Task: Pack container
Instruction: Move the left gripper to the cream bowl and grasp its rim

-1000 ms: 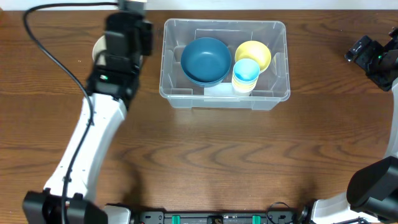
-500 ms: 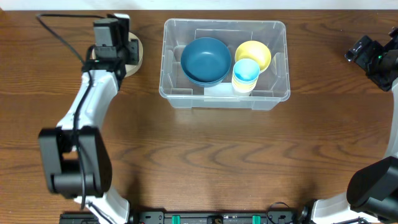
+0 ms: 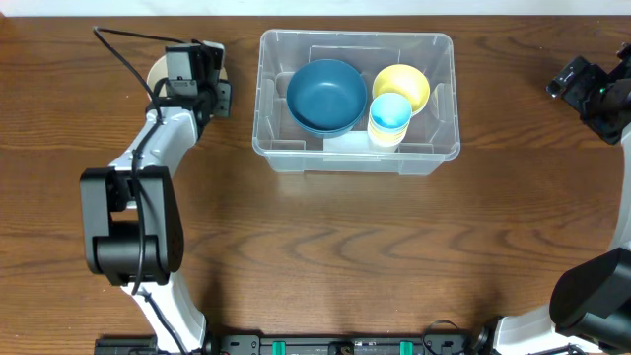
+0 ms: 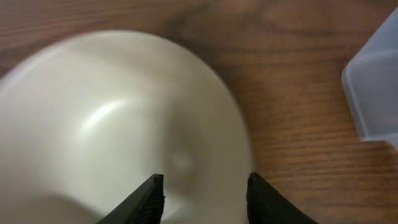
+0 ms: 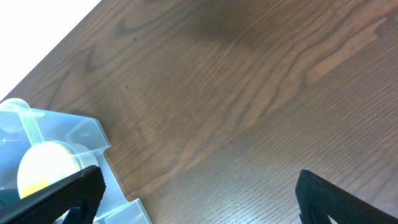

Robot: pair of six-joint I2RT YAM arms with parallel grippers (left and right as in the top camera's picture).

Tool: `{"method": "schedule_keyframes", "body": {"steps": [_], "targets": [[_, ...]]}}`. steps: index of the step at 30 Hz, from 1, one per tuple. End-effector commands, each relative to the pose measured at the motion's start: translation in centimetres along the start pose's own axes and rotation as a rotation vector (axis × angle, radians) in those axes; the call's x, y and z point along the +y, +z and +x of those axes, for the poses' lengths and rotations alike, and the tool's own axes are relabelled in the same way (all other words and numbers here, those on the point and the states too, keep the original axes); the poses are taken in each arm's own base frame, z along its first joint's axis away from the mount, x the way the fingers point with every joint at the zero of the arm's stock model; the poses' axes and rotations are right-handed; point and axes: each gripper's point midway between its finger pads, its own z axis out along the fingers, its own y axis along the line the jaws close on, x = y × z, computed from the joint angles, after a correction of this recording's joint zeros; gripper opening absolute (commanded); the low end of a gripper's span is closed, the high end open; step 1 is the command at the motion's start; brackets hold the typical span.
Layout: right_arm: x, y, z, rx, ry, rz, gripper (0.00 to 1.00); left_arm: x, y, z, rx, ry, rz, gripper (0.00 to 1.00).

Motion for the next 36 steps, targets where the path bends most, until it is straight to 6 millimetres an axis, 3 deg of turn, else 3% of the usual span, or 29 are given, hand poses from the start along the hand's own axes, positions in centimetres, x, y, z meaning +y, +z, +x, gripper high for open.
{"method": "schedule_keyframes", "body": {"steps": [1,9,14,18,24,36], "targets": [[0.1,-1.3,-0.6,-0.033,0.010,-0.008,0.99,-0.3,1.2,1.6,0.044,0.019,0.010,0.43],[0.1,-1.3,-0.6,-0.033,0.010,-0.008,0.99,-0.2,1.3,1.4,0.037,0.026,0.009,0.43],[0.1,-1.3,-0.6,-0.033,0.010,-0.008,0.99,-0.1,0.6,0.2,0.000,0.027,0.002,0.44],[0.1,-1.3,-0.6,-0.033,0.010,-0.008,0.99,-0.3,-1.6,-2.0,-0.059,0.031,0.014,0.44],[0.1,-1.3,-0.6,-0.033,0.010,-0.008,0.99,-2.5,-5.7,-4.5,-0.132,0.040,0.155,0.44],[0.1,-1.3,-0.6,-0.033,0.010,-0.008,0.99,-3.3,-6.1,-2.0,-0.027,0.051,0.188,0.43]]}}
